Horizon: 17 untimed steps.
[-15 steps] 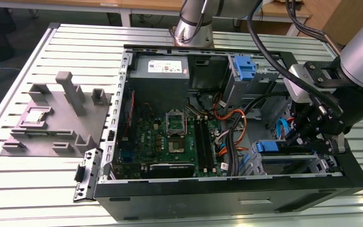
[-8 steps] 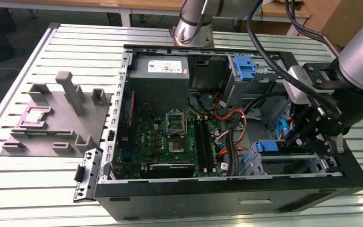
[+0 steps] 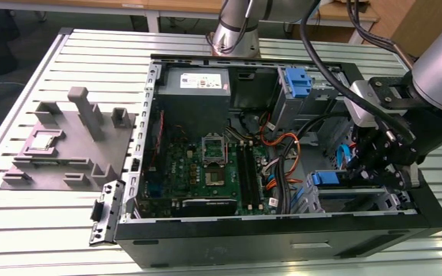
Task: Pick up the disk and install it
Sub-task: 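Insert the first disk wire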
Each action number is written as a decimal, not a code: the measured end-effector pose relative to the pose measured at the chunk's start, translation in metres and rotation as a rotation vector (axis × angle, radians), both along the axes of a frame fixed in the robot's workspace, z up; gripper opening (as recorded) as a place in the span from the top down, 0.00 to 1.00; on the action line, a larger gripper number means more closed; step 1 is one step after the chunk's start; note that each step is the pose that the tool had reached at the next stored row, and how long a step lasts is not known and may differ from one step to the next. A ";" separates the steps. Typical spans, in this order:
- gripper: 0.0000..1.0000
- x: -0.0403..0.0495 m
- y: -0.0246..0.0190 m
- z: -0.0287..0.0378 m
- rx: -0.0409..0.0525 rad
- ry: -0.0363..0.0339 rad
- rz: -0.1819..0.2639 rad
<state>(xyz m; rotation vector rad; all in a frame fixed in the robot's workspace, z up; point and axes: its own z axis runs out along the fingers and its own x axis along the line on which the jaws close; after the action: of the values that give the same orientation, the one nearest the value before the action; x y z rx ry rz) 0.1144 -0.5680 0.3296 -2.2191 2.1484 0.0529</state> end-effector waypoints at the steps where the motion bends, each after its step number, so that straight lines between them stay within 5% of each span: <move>1: 0.77 0.0000 0.0000 0.0000 0.0000 0.0000 0.000; 2: 0.71 0.0000 0.0000 0.0000 -0.0001 0.0000 0.000; 8: 0.71 0.0000 0.0000 0.0013 -0.0002 0.0000 0.000; 17: 0.71 0.0000 0.0000 0.0168 -0.0003 0.0000 0.000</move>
<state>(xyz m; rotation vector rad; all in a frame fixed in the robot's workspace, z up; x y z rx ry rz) 0.1144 -0.5680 0.3464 -2.2192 2.1486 0.0526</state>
